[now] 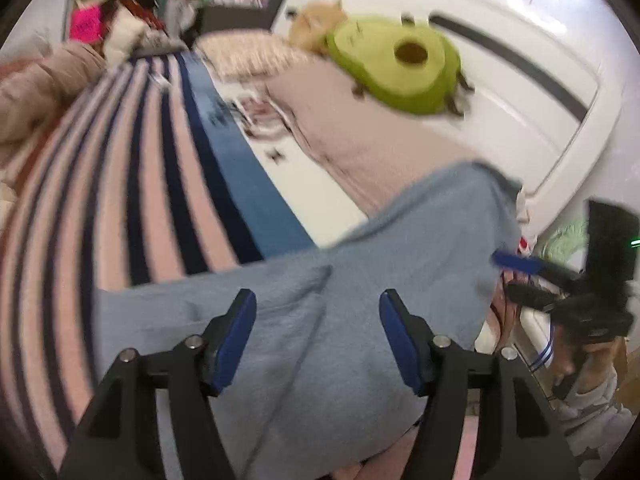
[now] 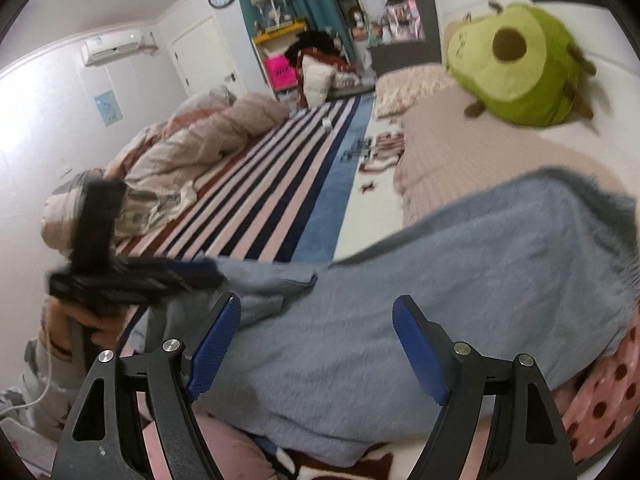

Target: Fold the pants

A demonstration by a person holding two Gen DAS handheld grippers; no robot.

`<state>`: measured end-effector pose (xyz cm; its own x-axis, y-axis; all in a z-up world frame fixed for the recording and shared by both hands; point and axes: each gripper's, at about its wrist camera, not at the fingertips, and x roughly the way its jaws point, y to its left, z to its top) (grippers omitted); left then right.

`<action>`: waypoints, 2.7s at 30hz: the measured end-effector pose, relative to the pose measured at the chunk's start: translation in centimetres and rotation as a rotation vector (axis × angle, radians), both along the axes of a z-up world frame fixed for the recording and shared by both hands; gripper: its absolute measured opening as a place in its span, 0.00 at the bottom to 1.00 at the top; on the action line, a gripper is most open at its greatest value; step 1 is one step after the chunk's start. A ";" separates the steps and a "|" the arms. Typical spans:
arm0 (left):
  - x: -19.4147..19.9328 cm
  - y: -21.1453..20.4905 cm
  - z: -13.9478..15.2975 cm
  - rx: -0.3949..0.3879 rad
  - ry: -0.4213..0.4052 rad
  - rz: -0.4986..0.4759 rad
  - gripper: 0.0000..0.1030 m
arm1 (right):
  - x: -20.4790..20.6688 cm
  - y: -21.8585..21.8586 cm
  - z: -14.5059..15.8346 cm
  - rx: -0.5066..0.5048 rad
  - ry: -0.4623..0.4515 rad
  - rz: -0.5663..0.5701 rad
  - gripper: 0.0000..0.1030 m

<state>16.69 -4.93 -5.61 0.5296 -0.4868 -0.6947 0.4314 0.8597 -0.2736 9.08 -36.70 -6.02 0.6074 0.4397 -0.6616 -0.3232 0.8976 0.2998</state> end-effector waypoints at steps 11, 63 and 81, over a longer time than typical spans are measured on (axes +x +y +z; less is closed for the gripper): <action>-5.4 11.4 -4.7 -0.074 0.030 0.164 0.62 | 2.2 9.0 -2.6 -0.046 0.131 0.192 0.78; -9.9 15.1 -8.6 -0.175 -0.086 0.201 0.54 | 4.0 15.8 -6.4 -0.215 0.325 0.246 0.07; -7.2 8.9 -10.1 -0.046 0.057 0.223 0.62 | 2.5 5.5 -6.1 -0.163 0.253 0.059 0.59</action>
<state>9.44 3.98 -15.67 0.5884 -0.3940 -0.7061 0.2146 0.9180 -0.3334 11.61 -31.20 -12.11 0.3907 0.3452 -0.8533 -0.3098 0.9222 0.2312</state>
